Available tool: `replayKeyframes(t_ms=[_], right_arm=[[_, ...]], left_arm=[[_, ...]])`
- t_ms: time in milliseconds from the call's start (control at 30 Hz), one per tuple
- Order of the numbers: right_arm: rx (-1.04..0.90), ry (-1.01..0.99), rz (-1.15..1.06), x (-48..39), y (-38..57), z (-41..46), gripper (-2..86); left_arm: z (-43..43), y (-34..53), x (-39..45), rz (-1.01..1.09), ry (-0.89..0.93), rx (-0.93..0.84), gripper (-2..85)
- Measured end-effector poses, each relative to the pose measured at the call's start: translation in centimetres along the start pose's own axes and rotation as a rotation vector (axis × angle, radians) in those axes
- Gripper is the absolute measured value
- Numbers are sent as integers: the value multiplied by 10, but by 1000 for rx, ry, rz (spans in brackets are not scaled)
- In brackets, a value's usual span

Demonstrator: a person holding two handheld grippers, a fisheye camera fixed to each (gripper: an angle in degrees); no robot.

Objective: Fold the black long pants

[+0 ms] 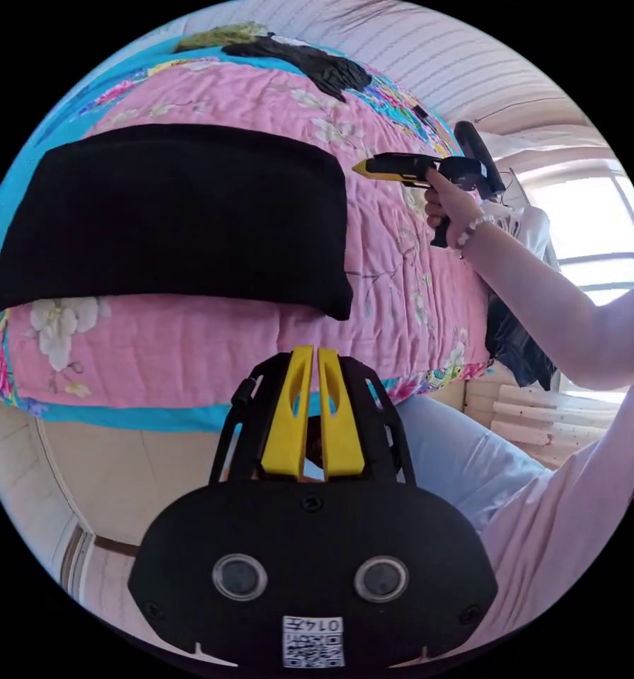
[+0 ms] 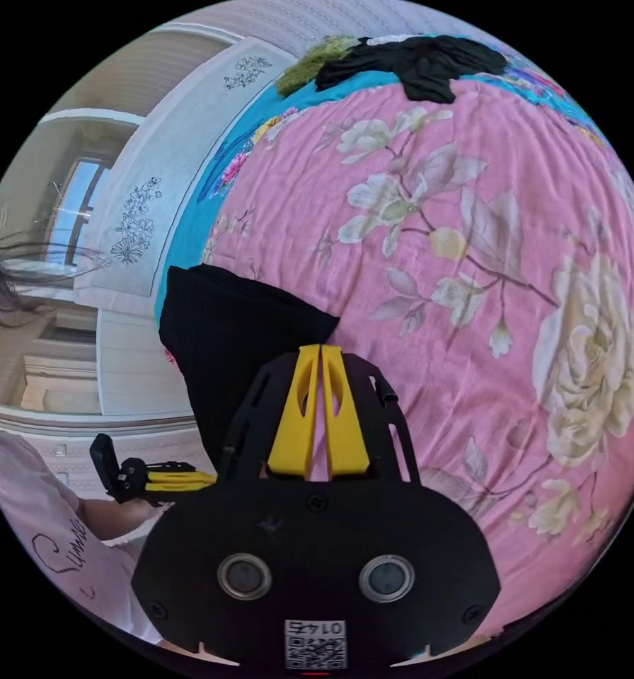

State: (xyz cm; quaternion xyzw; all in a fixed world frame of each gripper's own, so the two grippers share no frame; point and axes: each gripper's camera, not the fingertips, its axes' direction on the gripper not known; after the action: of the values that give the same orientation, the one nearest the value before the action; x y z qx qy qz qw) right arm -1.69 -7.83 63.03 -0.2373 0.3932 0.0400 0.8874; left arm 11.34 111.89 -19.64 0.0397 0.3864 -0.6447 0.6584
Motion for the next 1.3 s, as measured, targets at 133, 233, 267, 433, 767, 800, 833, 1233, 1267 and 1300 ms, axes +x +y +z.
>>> replayKeyframes(t_ms=[133,233,267,433,767,800,833,1233,1267,1300], right_arm=[[-27,-51,-267,-83,-34,5,-3],[-105,-88,-485,-160,-69,50,-4],[-113,-78,-518,-174,-76,59,-4],[-359,210,-639,-221,-122,178,-8],[-87,-6,-443,-121,-100,47,3],[-38,8,-353,-88,-83,27,7],[1,30,-252,-54,-64,10,16],[-43,-164,38,105,18,24,56],[-55,-182,34,108,18,27,43],[-70,-200,20,115,19,29,26]], left_arm=[[-50,-8,-25,-27,-161,237,-9],[-50,-26,-49,-70,-242,308,-10],[-43,-31,-57,-71,-282,295,-10],[12,-26,-86,-9,-342,131,-9],[-34,8,-15,88,-252,240,82],[-33,10,-6,103,-240,238,86],[-26,12,10,127,-210,220,94],[44,-8,10,-190,48,131,88],[44,-16,7,-191,39,138,64],[44,-19,5,-190,44,138,50]])
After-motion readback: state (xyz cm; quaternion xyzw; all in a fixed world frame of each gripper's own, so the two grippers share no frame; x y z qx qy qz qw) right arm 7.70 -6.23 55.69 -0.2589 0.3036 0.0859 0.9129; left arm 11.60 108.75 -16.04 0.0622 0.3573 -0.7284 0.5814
